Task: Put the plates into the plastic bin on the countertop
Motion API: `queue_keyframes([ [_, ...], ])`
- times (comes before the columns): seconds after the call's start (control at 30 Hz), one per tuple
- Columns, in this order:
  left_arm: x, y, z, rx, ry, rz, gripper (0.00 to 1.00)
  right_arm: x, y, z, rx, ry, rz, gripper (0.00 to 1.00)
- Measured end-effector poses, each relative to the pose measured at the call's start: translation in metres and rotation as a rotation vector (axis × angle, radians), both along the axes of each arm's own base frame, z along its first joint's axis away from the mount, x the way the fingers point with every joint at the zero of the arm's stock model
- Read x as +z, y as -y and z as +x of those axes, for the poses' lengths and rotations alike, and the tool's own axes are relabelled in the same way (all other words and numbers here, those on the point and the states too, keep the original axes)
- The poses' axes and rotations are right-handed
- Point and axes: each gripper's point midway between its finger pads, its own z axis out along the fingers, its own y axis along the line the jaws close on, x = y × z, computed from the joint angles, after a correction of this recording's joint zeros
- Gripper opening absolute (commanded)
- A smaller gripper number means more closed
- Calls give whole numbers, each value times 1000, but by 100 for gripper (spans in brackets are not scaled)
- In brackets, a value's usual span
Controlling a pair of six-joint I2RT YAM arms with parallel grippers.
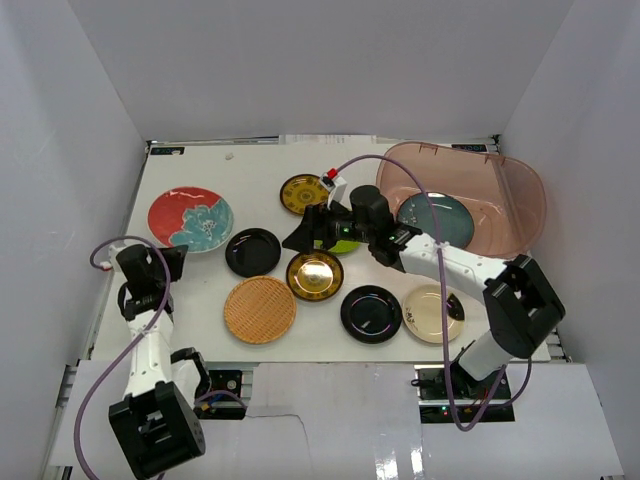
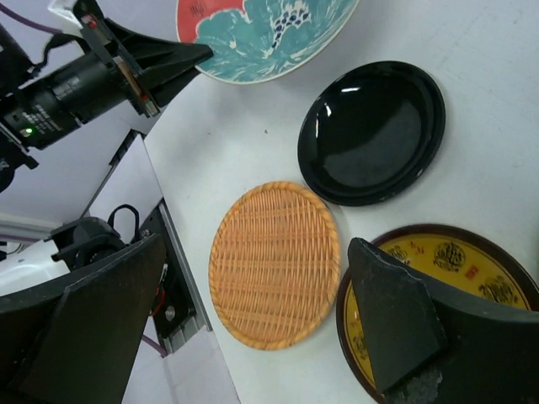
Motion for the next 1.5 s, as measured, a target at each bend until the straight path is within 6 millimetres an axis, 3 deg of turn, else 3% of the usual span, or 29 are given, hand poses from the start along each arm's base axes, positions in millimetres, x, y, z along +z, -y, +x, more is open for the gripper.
queue_keyframes([
  [0.17,59,33,23,-189,143,86,0,3,-21,15,14,-17,7,90],
  [0.3,92,71,33,-384,249,102,0,14,-31,36,-9,6,9,90],
  [0.4,97,100,30,-524,283,63,0,19,-22,53,-46,16,13,90],
  [0.53,94,137,21,-692,299,-12,0,14,7,84,-129,-2,0,91],
  [0.67,91,167,10,-833,306,-93,0,-6,42,104,-218,-39,-28,97],
  [0.7,91,175,8,-870,311,-105,0,-13,49,102,-226,-55,-38,92],
  [0.83,83,192,5,-955,294,-159,4,-14,59,82,-209,-68,-28,36],
  [0.9,77,198,4,-985,275,-188,4,-6,62,70,-197,-62,6,27],
  [1.0,74,209,-1,-1043,271,-212,2,4,72,54,-206,-80,76,32],
  [1.07,76,217,-3,-1079,285,-222,4,5,76,49,-200,-100,111,17],
  [1.1,76,219,-4,-1092,292,-220,8,5,78,50,-209,-126,124,8],
  [1.13,76,221,-5,-1112,302,-212,16,6,79,52,-224,-143,137,8],
  [1.17,77,223,-5,-1124,313,-201,36,7,82,55,-245,-175,154,8],
  [1.27,88,232,-9,-1180,338,-209,73,15,90,58,-261,-196,178,8],
  [1.37,110,237,-7,-1236,380,-161,80,23,105,59,-290,-203,181,8],
  [1.5,134,229,16,-1190,397,33,80,46,163,77,-433,-151,187,8],
])
